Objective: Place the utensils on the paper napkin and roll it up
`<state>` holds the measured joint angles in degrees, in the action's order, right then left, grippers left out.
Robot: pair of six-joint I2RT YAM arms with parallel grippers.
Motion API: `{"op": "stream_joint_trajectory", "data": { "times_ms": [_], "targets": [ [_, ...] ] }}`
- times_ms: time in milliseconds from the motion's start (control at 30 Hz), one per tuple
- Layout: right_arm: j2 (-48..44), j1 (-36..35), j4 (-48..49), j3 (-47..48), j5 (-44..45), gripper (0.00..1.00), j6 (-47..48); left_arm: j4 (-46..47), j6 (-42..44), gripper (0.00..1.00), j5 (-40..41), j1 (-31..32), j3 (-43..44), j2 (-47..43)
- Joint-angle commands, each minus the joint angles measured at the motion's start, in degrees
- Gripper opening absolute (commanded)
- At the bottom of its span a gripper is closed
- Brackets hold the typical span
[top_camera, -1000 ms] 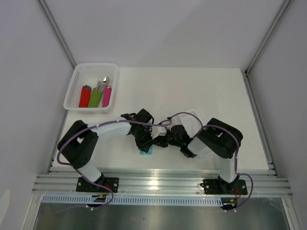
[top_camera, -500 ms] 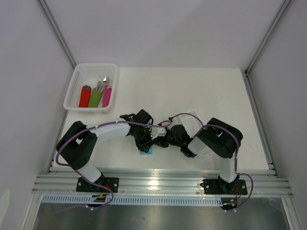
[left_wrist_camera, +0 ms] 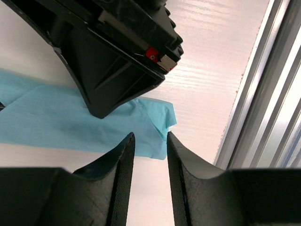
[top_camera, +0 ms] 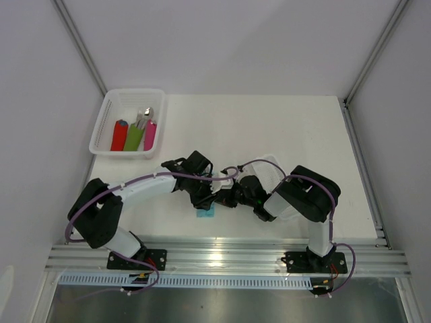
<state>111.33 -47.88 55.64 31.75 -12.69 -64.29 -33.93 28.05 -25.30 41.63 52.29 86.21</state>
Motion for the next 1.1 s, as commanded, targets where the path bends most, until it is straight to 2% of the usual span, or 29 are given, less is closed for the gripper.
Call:
{"op": "stream_joint_trajectory", "data": {
  "times_ms": [0,333,533,700,833,900,1000,1067],
  "targets": [
    [2.49,-0.11,-7.30,-1.34,3.19,0.20,1.89,0.97,0.34,0.36,0.16,0.47,2.02,1.31],
    [2.31,-0.02,-7.47,-1.25,3.11,0.21,1.80,3.17,-0.55,0.30,3.59,0.91,1.24,7.04],
    [2.14,-0.11,-8.17,-1.07,3.28,0.38,1.71,3.79,0.25,0.31,4.64,2.06,-0.26,7.47],
    [4.24,-0.29,-6.60,-0.90,2.14,0.42,0.66,4.93,0.86,0.31,5.00,2.06,-1.93,7.48],
    [6.53,-0.20,-3.96,-1.25,2.05,0.31,-1.27,6.24,1.92,0.32,5.17,2.06,-2.99,6.60],
    [6.88,-0.11,-3.52,-1.25,2.23,0.17,-1.71,6.25,2.27,0.33,5.00,1.97,-3.34,6.34],
    [6.97,0.06,-2.64,-1.51,2.14,0.06,-1.72,5.55,2.62,0.37,3.34,1.88,-3.07,5.46],
    [6.45,0.07,-2.73,-1.77,2.23,0.03,-1.45,4.50,2.62,0.39,2.37,1.79,-2.99,3.70]
  ]
}}
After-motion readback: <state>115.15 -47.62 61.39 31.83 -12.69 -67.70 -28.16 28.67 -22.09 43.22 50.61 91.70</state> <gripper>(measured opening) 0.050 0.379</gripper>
